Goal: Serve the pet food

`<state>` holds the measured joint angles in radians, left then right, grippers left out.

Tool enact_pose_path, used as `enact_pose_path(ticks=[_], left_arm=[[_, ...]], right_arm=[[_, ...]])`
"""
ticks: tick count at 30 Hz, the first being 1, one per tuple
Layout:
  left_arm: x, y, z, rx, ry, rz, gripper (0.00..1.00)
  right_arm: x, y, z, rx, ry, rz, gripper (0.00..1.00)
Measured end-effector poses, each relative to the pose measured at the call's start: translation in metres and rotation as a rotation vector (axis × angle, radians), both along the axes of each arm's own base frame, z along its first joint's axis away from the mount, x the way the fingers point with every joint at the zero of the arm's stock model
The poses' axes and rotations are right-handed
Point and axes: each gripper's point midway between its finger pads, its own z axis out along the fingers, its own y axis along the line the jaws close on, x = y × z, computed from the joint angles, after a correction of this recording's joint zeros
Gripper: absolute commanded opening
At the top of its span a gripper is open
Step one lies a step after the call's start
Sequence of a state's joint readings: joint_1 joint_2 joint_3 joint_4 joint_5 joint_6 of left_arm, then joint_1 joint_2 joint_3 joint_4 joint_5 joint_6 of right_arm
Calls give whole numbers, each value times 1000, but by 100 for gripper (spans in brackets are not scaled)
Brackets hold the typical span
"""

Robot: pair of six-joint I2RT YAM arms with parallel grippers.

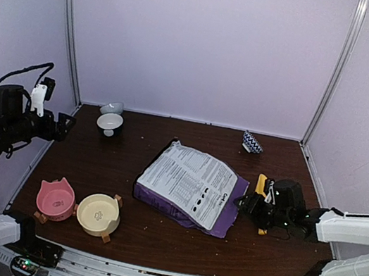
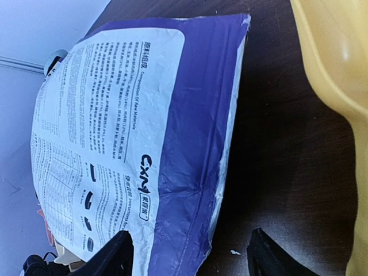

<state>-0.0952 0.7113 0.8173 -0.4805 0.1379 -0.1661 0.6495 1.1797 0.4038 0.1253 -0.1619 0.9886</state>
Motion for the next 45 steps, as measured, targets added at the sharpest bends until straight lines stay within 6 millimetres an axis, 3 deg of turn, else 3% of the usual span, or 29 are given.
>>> enact_pose_path(ticks=[7,12,20,21,24,26,31,34,36,40,45], left_arm=[[1,2,0,8,-1,13,98],[0,6,1,16,-6,30,98],[0,10,0,30,-4,47,98],[0,10,0,32,-4,51,98],[-2,13,3,37,-16,67,98],[-4,16,6,40,-28,79,98],[-4,17,6,43,-31,87,98],[-4,17,6,45,-28,86,98],[-4,17,6,46,-28,86,98],[-4,18,7,47,-32,88,98],[-4,18,7,47,-32,89,98]], right_arm=[[-2,15,-35,-8,83,17,59],[2,31,-39,23,93,50,50],[12,46,-26,69,50,84,1],[12,47,-22,65,41,92,0],[18,51,6,51,2,117,0],[23,59,41,42,-50,152,0],[43,89,167,56,-261,248,0],[48,99,216,47,-331,291,0],[51,107,224,19,-330,323,0],[59,118,214,-57,-289,366,0],[43,120,211,-107,-242,449,0]])
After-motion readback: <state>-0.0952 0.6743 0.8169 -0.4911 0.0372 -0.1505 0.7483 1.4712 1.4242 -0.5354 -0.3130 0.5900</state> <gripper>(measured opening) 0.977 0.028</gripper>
